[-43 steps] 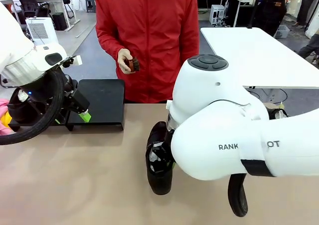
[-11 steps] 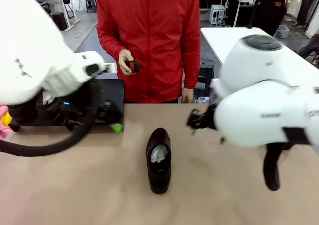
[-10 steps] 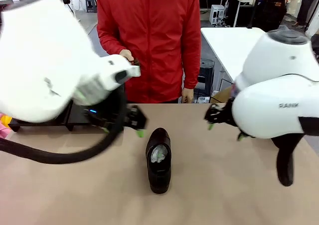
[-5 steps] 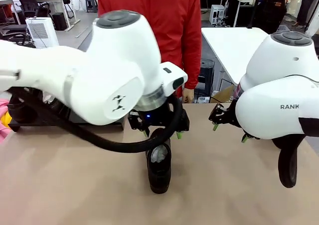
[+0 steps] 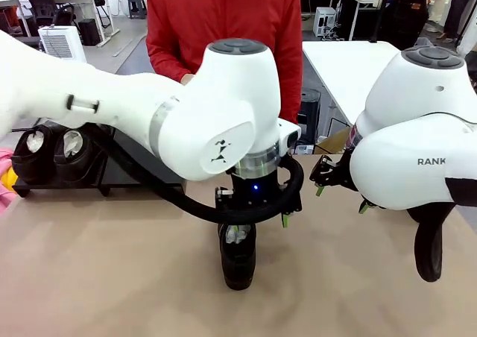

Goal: Organize the shoes by placing them on the stand.
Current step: Place the Shoe from the middle of the table onto the Shoes Stand.

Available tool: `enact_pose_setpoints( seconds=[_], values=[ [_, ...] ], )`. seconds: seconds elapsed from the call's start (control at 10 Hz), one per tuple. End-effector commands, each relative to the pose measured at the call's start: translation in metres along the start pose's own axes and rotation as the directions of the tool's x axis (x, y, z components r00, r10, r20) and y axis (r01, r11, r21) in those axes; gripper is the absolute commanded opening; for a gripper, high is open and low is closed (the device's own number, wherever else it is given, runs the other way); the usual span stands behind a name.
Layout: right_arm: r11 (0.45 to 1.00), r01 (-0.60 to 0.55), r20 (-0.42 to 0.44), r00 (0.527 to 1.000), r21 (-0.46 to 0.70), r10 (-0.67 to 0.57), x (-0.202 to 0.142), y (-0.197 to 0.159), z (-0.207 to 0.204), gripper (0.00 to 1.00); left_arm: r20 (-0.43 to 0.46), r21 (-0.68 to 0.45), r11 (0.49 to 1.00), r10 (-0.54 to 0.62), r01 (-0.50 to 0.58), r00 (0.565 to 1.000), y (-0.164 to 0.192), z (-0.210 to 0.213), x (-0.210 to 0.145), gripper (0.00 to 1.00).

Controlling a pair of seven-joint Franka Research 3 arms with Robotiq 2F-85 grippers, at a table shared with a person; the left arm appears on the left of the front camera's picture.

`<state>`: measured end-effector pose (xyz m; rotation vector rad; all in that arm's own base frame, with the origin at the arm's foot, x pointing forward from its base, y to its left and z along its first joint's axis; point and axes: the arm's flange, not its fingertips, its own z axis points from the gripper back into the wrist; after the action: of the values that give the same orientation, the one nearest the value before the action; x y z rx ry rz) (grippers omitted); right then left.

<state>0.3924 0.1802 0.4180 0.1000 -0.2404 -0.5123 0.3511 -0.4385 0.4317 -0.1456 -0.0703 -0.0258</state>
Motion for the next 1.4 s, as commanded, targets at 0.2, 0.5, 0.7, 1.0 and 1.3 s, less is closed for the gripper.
enact_pose_setpoints(
  seconds=[0.2, 0.5, 0.7, 1.0, 1.3],
  values=[
    [1.000, -0.015, -0.008, 1.000, 0.021, 0.015, 0.003, 0.000, 0.002, 1.00, 0.014, 0.035, 0.997, 0.069, -0.069, 0.998, -0.003, -0.034, 0.002, 1.00],
    [1.000, -0.015, -0.008, 1.000, 0.021, 0.015, 0.003, 0.000, 0.002, 1.00, 0.110, 0.026, 1.000, 0.011, -0.014, 0.994, -0.002, -0.051, -0.002, 1.00],
    [1.000, -0.015, -0.008, 1.000, 0.021, 0.015, 0.003, 0.000, 0.002, 1.00, 0.123, 0.042, 0.999, 0.001, -0.007, 0.992, -0.006, -0.060, 0.000, 1.00],
    [1.000, -0.015, -0.008, 1.000, 0.021, 0.015, 0.003, 0.000, 0.002, 1.00, 0.097, 0.097, 0.995, -0.021, 0.011, 0.995, -0.009, -0.079, 0.011, 1.00],
    [1.000, -0.015, -0.008, 1.000, 0.021, 0.015, 0.003, 0.000, 0.002, 1.00, 0.079, 0.098, 0.993, -0.074, 0.066, 0.994, -0.012, -0.085, 0.015, 0.86]
  ],
)
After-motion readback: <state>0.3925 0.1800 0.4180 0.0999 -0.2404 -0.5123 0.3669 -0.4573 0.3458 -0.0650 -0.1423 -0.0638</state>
